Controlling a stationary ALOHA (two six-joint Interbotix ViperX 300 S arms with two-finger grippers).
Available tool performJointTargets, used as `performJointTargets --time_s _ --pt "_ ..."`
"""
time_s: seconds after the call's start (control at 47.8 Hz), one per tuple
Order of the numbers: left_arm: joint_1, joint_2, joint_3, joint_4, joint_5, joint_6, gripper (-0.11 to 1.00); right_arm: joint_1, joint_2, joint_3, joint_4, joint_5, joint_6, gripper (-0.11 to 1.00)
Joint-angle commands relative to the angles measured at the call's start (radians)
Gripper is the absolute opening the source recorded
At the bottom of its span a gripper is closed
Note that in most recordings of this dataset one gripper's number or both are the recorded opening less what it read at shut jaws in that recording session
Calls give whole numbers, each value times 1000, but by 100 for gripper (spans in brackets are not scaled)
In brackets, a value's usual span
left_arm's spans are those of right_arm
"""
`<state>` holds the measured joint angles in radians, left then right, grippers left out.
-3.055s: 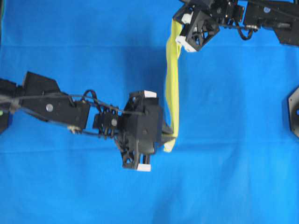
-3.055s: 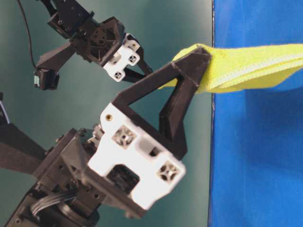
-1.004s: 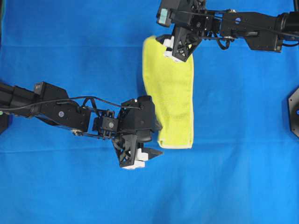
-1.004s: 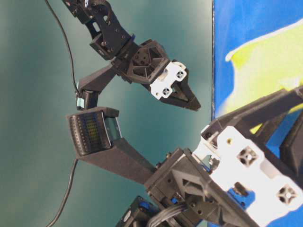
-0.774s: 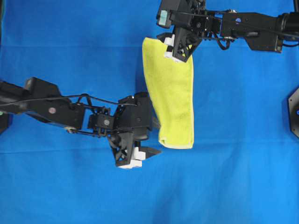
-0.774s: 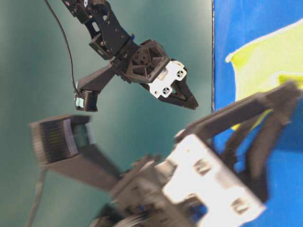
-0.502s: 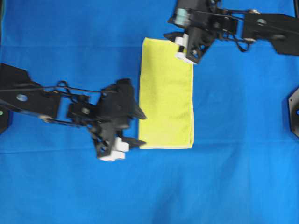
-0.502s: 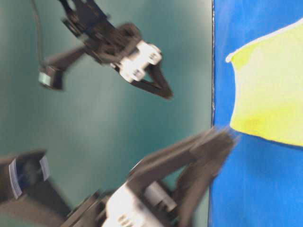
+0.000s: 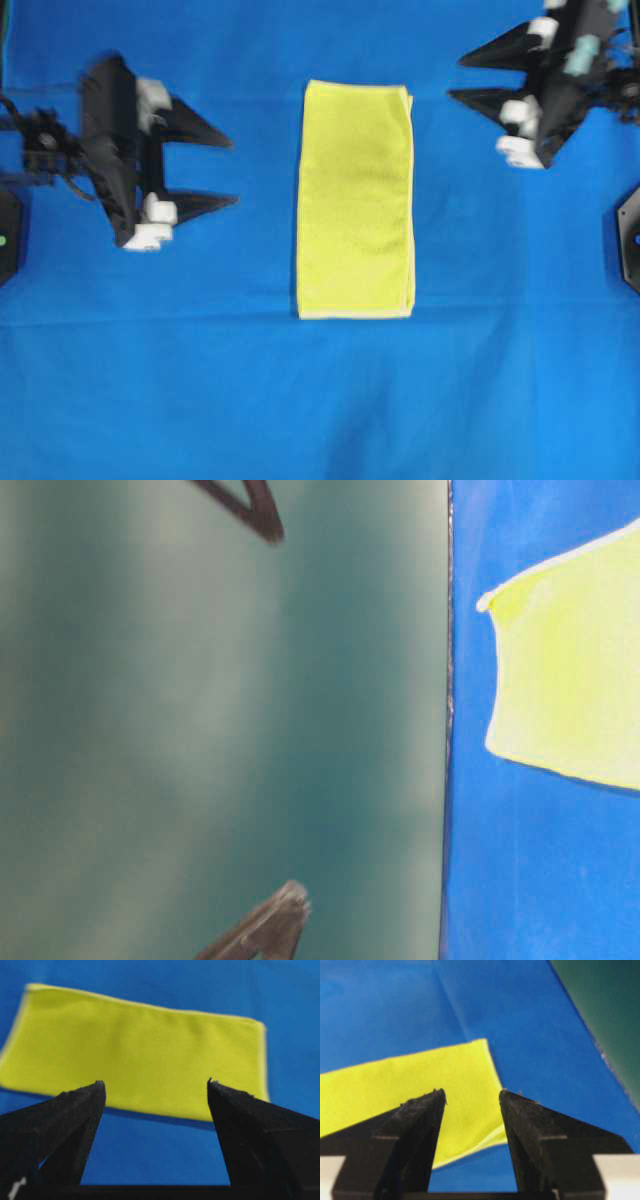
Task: Fold the yellow towel.
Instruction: 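Lay the vertical strip down, open both grippers and retract outward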
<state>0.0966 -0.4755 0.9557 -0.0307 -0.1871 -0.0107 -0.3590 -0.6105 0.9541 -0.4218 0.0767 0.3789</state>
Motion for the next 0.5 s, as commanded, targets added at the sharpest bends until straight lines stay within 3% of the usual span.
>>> performJointTargets --time_s 0.0,0.209,0.481 --pt "21 -66 41 2 -43 8 77 0 -51 41 8 -40 20 52" --pt "35 -127 156 2 -147 11 77 0 -120 167 9 -140 60 52" --pt "35 -123 161 2 -164 9 77 0 -121 173 9 -161 74 52"
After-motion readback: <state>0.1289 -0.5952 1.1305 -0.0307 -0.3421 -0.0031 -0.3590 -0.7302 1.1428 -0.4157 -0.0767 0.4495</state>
